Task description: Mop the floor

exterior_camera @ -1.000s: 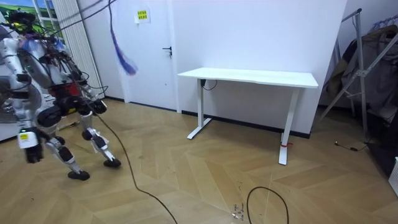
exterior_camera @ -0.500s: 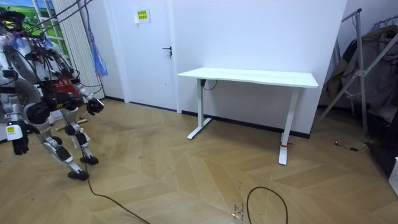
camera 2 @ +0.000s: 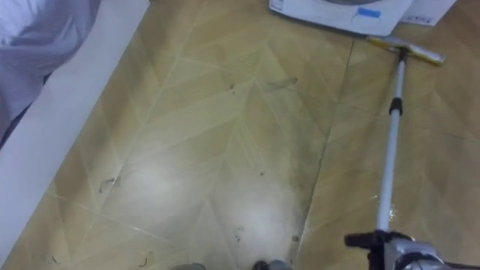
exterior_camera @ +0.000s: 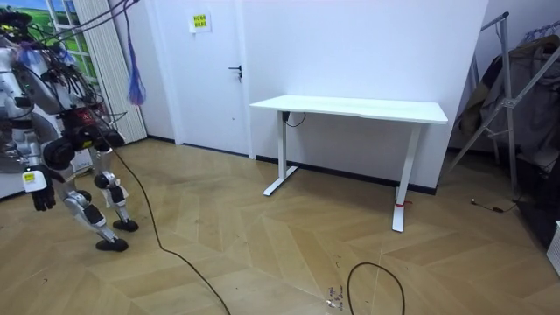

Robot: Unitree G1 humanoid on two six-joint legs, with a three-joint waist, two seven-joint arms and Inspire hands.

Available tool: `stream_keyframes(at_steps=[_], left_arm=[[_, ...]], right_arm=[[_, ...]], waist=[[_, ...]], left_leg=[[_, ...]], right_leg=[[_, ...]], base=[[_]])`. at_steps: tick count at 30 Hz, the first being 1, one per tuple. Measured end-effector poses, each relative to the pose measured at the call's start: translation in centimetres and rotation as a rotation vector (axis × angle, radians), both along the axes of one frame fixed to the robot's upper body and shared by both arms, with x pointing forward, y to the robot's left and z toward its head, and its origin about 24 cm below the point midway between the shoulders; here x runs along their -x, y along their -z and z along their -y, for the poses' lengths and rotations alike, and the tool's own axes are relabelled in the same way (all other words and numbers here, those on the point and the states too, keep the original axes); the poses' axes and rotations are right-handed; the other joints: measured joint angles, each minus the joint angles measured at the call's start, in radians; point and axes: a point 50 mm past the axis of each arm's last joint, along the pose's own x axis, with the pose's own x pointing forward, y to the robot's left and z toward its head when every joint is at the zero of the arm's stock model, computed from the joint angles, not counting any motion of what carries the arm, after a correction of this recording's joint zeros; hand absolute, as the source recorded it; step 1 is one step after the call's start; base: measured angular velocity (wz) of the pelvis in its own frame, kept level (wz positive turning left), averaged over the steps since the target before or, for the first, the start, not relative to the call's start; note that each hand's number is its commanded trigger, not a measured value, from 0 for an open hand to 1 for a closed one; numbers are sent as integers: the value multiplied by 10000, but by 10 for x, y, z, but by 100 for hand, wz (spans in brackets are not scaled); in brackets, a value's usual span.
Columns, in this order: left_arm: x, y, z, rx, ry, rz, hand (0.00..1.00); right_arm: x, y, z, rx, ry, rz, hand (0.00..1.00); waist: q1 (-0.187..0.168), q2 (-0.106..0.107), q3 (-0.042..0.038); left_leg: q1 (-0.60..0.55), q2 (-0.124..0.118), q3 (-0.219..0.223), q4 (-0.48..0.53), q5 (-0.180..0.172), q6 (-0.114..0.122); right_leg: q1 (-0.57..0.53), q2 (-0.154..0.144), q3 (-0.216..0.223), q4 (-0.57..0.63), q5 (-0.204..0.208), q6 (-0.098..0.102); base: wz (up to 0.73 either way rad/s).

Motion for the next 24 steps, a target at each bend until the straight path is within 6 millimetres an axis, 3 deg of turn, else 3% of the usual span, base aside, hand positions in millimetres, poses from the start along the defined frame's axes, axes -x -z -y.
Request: stream_keyframes(at_steps=[2,4,7,8,9,10,15,21,24], left_arm=[[3,0,-2,-43,-152,-90,0],[8,1,-4,-92,-276,-298,0],[14,1,-6,-221,-498,-432,0],[17,1,-7,-268,-513,-501,0],[22,1,-10,-378,-548,-621,0],[26,0,-12,-481,-649,-705,0],[27,1,-7,-352,-1099,-655,0],[29,0,-9,-496,-1521,-482,0],[25,-1,-9,-581,-1240,-337,0]], right_arm=[[29,10,-1,77,-110,-798,100],[65,21,-6,260,-428,-1880,100],[105,29,-12,441,-754,-3043,100],[114,30,-13,423,-802,-3277,100],[129,33,-17,316,-847,-3661,100],[139,35,-23,180,-951,-3929,100],[155,42,-46,-647,-925,-4290,100],[150,48,-64,-1299,-1122,-3979,100],[145,49,-65,-1355,-1011,-3704,100]], waist=[[-84,59,-11],[-200,117,-79],[-519,165,-163],[-587,79,-163],[-738,60,-298],[-853,16,-353],[-1215,-148,-337],[-1289,-321,-297],[-1302,-265,-325]], left_leg=[[709,22,1,-751,290,0],[1657,-11,33,-1882,717,15],[2784,-84,100,-2984,1126,28],[2985,-104,102,-3180,1210,9],[3308,-127,104,-3542,1359,-22],[3633,-149,121,-3789,1467,-44],[4760,-137,186,-4461,1642,-144],[5266,-94,298,-4680,1663,-154],[5296,-49,426,-4672,1663,-154]], right_leg=[[768,55,-73,-782,253,30],[1674,115,-45,-1743,586,97],[2587,108,-52,-2453,731,155],[2764,98,-69,-2573,738,167],[3068,97,-66,-2771,740,171],[3341,114,-43,-2929,739,171],[4181,259,64,-3308,763,133],[4619,361,245,-3451,773,127],[4624,356,330,-3443,796,166]], base=[[11],[2],[1],[12],[5],[0],[-6],[-9],[-5]])
